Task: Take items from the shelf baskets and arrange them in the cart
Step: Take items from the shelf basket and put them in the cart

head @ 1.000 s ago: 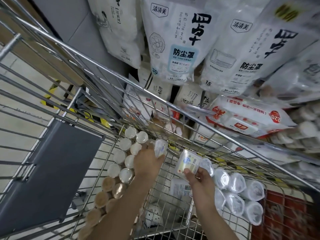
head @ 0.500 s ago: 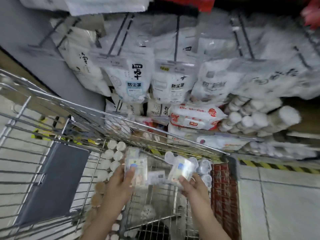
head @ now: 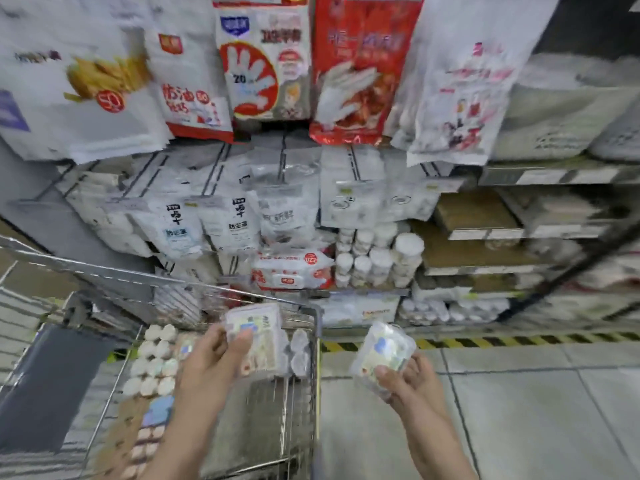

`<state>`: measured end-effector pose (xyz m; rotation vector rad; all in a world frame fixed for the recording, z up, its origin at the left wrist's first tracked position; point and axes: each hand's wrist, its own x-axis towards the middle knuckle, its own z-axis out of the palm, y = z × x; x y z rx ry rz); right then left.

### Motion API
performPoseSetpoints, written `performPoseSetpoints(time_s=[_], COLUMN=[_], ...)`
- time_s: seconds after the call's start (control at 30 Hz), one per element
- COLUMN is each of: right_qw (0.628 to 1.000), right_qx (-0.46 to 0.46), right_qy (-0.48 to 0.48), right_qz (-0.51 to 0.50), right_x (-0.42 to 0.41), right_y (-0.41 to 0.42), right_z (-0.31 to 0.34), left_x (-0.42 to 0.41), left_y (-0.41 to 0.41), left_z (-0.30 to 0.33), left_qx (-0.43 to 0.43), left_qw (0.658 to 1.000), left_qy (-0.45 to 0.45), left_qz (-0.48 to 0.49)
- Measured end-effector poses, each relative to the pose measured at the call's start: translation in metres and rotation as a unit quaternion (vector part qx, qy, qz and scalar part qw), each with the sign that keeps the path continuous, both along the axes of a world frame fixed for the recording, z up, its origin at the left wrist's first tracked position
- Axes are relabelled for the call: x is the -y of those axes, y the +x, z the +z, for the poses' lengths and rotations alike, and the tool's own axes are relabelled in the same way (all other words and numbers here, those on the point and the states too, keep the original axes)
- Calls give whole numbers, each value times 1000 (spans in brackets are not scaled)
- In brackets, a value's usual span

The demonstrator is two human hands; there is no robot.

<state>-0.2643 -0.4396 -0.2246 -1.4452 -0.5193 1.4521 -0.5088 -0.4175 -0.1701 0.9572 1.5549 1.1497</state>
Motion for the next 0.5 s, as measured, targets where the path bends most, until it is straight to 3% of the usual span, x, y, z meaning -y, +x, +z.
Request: performPoseSetpoints(time_s=[0.27,0.5], right_qw=[996,982], right_qx=[42,48], right_qy=[44,86], right_qz=[-69,-160], right_x=[62,71], right_y=[175,258], right_z=[41,78], left_x=[15,-2], left_y=[199,304], left_z=[20,58], left_qx=[110,120], left_qw=[990,971], left_qy=[-11,10], left_qz=[-89,-205])
